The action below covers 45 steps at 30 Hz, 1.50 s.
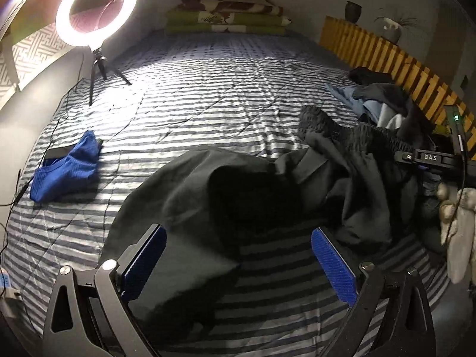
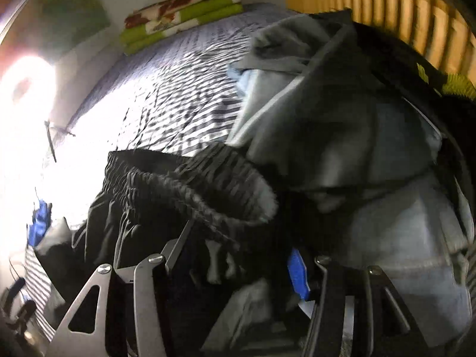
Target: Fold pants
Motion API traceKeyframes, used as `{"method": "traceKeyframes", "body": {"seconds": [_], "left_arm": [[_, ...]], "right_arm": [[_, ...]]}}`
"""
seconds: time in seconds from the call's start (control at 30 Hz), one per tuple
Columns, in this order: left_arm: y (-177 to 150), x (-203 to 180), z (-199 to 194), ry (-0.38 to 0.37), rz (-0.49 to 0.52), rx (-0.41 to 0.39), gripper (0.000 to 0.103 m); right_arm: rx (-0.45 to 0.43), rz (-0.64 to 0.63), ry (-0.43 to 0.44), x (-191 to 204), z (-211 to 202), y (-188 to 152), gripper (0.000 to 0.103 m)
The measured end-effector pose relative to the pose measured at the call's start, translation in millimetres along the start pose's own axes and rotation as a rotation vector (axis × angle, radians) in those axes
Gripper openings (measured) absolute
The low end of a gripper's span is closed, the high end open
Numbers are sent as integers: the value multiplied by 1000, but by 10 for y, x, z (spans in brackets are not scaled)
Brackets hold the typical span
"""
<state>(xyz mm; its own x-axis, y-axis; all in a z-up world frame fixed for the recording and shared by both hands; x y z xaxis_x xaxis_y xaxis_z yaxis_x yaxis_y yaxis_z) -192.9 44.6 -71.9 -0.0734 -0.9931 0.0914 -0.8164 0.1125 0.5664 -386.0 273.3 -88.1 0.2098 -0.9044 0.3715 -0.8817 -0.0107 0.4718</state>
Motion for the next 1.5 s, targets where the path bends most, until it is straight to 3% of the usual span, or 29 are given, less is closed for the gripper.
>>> {"method": "traceKeyframes", "body": {"seconds": [0.03,0.1,0.27,0.4,0.53,0.63,0.73,0.9,1.13,1.3,1.5], "left_arm": [[-13,43,5,4,-6,5,98],[-50,139,5,12,-15,9,98],[-99,329,2,20,-27,8,98],[-92,325,66,15,-17,11,98],[-70,134,163,-14,9,26,97],[-64,-106,188,-53,45,34,96],[-67,-420,153,-102,89,38,96],[34,-1027,47,-207,153,44,96],[352,-1811,-173,-352,205,32,96],[391,-2058,-114,-428,175,129,100],[139,-1946,55,-395,178,205,100]], "right_arm": [[7,-26,-3,52,4,11,15],[-8,-73,0,157,-110,38,12],[-70,-85,66,125,-814,-46,12],[-114,-18,36,-299,-1346,-309,12],[-68,53,-46,-771,-1448,-696,12],[-13,105,-39,-982,-1405,-958,14],[-34,116,-20,-989,-1487,-1072,14],[-74,48,28,-723,-1645,-1116,14],[-32,-73,243,-95,-1681,-1454,14],[55,-171,351,428,-1398,-1754,14],[120,-283,410,898,-1106,-1962,14]]}}
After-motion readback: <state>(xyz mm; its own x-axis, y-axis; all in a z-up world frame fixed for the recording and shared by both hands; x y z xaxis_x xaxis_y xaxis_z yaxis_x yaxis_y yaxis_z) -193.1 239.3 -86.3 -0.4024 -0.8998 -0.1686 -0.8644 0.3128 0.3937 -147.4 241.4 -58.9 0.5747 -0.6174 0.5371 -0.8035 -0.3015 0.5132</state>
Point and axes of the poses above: each gripper's, at about its wrist camera, not at the fingertips, and z roughly the way its jaws point, x to its left, y to its top, the point moved 5 cm from there along z, roughly the way its jaws point, and after that the axes turned 11 degrees about y, right-handed, at the moved point
